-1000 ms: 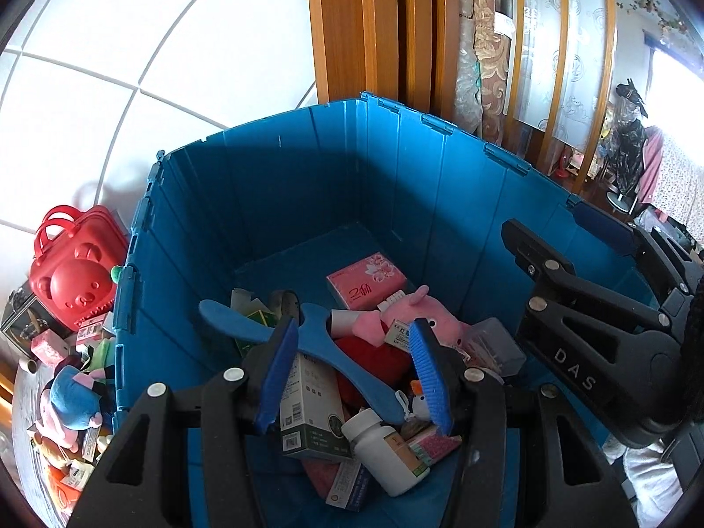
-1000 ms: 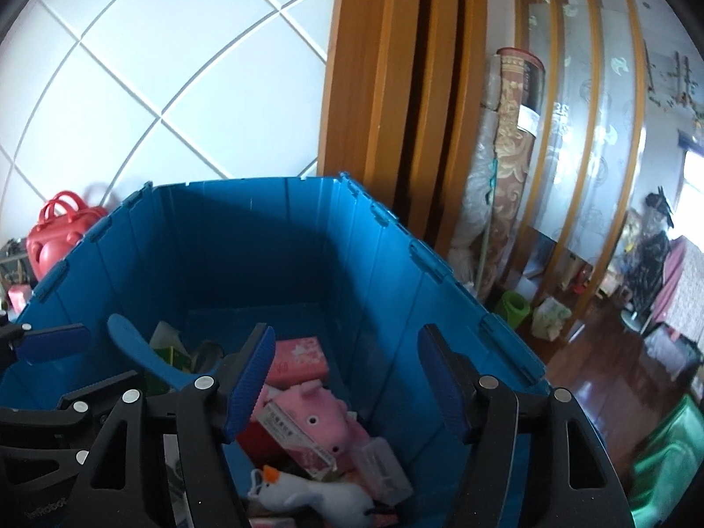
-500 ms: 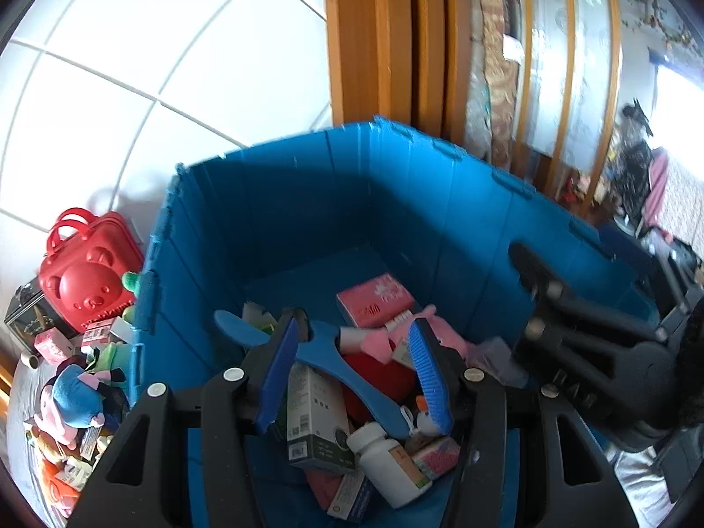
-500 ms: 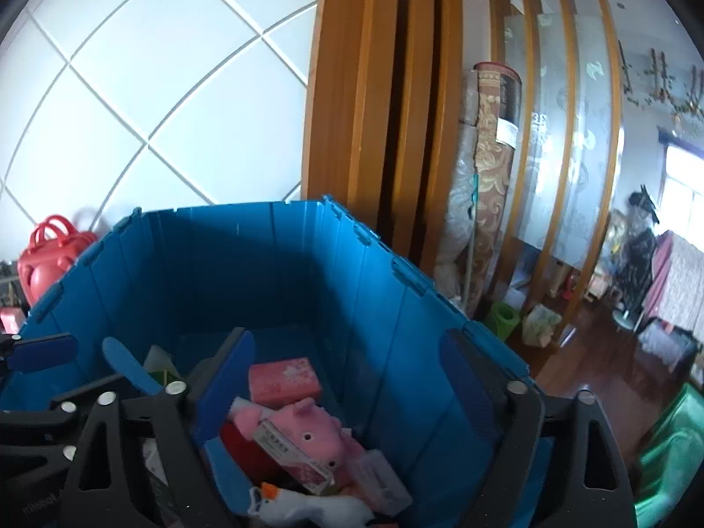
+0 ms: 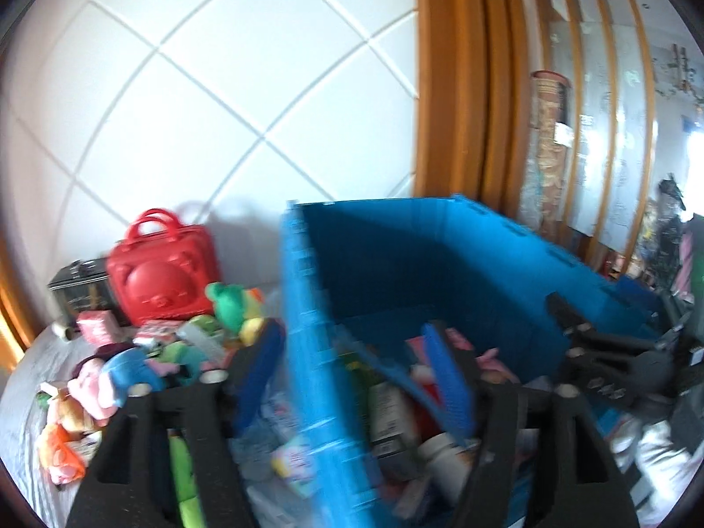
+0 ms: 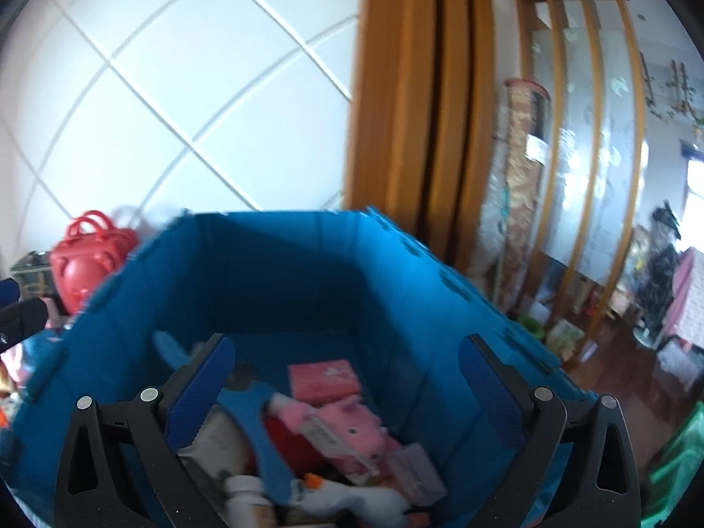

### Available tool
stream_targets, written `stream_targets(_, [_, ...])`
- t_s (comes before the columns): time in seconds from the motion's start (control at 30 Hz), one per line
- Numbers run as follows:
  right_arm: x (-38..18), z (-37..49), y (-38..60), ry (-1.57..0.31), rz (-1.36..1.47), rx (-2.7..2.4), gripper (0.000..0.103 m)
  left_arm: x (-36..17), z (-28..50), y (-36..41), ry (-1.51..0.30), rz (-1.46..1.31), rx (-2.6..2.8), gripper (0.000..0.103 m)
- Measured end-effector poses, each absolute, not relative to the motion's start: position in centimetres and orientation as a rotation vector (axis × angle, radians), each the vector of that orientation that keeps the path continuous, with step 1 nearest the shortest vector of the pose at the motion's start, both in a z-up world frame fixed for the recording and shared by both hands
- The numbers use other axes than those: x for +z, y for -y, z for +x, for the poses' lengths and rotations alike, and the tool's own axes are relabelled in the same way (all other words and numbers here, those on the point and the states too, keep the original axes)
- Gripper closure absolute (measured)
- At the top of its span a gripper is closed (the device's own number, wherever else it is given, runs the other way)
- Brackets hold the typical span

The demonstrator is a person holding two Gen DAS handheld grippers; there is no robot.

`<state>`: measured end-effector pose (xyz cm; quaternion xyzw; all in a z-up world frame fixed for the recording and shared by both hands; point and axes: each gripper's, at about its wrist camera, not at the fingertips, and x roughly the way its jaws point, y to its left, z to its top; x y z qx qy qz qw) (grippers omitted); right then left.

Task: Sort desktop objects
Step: 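Move both tools back from the crate to the pile, then grasp the green plush frog with the right tool while the left tool grasps its other side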

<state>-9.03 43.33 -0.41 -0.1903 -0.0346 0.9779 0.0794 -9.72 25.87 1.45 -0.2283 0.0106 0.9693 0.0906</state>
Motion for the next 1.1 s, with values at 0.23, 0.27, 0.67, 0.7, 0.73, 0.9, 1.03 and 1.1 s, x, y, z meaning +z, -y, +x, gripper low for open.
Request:
stream_targets(0.23, [1.3,-7.0,-35.0,0.202,-0.489,3.105,0.000,-1.9,-9.2,-16.5,-0.054,-0.807,2.997,0.027])
stream_targets(0.27, [1.4,-6.8,-33.4,0.213,-0.484,3.128,0.000,-2.5,-9.2,-15.0,-0.044,-0.832,3.006,0.027])
stream_targets(0.67, [-0.7,-5.6,-17.4,0.254,-0.629,3.254,0.000,-11.9,-11.1,2.4,0.003,-1.237,2.985,0.027])
stream_targets(0.7, [-1.1,-5.6,-16.3,0.253,-0.658,3.254,0.000,-12.9,-11.5,3.4,0.000,-1.268,2.961,0.027])
stream_targets(0.73, [-2.0,-5.8,-15.0,0.249,-0.705,3.247,0.000,-13.6,-12.0,4.3,0.001,-1.294,2.936,0.027])
stream_targets(0.9, [-9.3,-8.2,-11.0,0.203,-1.046,3.065,0.000,-17.0,-14.4,5.8,-0.032,-1.367,2.783,0.027])
stream_targets(1.03, [-14.9,-9.5,-11.7,0.148,-1.259,2.866,0.000,-17.9,-16.5,4.0,-0.034,-1.330,2.698,0.027])
stream_targets(1.1, [-16.8,-9.8,-12.5,0.164,-1.331,2.794,0.000,-18.3,-17.9,2.3,-0.030,-1.321,2.652,0.027])
